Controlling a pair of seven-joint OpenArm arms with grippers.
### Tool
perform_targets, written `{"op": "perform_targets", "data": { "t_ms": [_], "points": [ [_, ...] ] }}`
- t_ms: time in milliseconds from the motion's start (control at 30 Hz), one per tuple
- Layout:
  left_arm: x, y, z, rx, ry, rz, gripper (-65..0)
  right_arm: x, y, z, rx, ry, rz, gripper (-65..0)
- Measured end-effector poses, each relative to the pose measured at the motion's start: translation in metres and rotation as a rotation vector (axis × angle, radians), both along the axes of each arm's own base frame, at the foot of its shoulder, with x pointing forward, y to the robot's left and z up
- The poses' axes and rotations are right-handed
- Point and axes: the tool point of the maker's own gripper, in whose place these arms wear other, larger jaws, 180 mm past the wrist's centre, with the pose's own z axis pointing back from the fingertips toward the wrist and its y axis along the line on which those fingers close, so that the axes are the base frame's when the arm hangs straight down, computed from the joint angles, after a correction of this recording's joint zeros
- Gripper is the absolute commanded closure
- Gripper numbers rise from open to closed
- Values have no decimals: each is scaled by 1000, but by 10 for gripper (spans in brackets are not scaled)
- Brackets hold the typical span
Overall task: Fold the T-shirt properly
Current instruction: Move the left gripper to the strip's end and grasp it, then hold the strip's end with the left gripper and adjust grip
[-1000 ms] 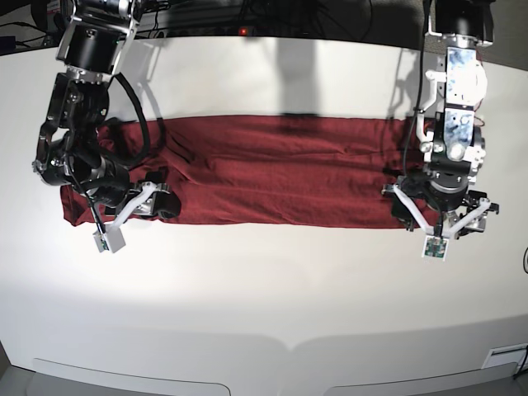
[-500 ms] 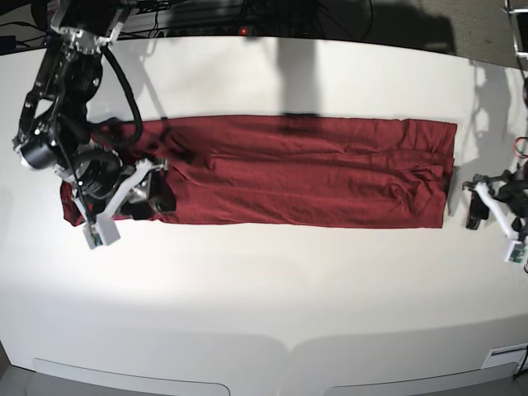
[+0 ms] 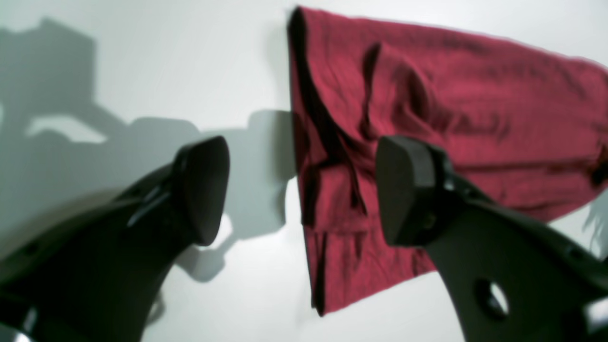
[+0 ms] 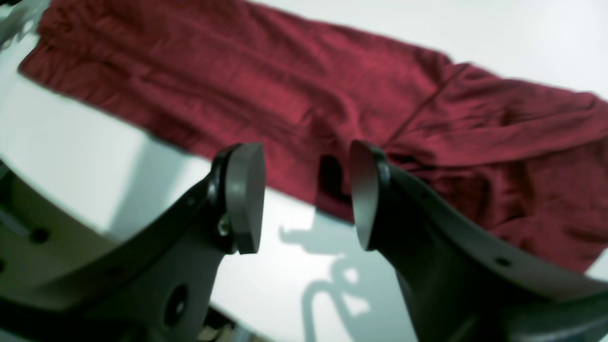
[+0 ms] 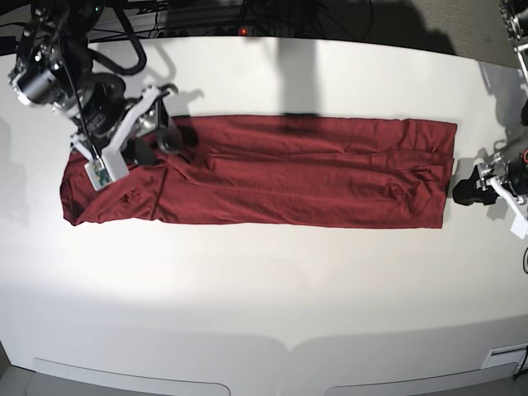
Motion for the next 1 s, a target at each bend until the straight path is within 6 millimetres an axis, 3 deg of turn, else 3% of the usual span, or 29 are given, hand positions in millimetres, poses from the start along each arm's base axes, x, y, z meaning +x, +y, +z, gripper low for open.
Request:
{"op": "perform_targets", "data": {
  "t_ms": [100, 233, 567, 833, 1000],
  "points": [
    [2, 1, -7, -37, 31, 23, -455, -13, 4, -2, 2, 21, 13, -295],
    [-13, -10, -23, -56, 125, -8, -455, -24, 6, -3, -4, 37, 19, -295],
    [-24, -33, -36, -136, 103, 4, -455, -24, 10, 10, -19, -5, 35, -295],
    [-34, -52, -29, -273, 123, -14, -455, -24, 10, 10, -19, -5, 35, -295],
    [-27, -51, -26, -282, 86, 12, -455, -24, 10, 10, -19, -5, 35, -295]
  ]
}}
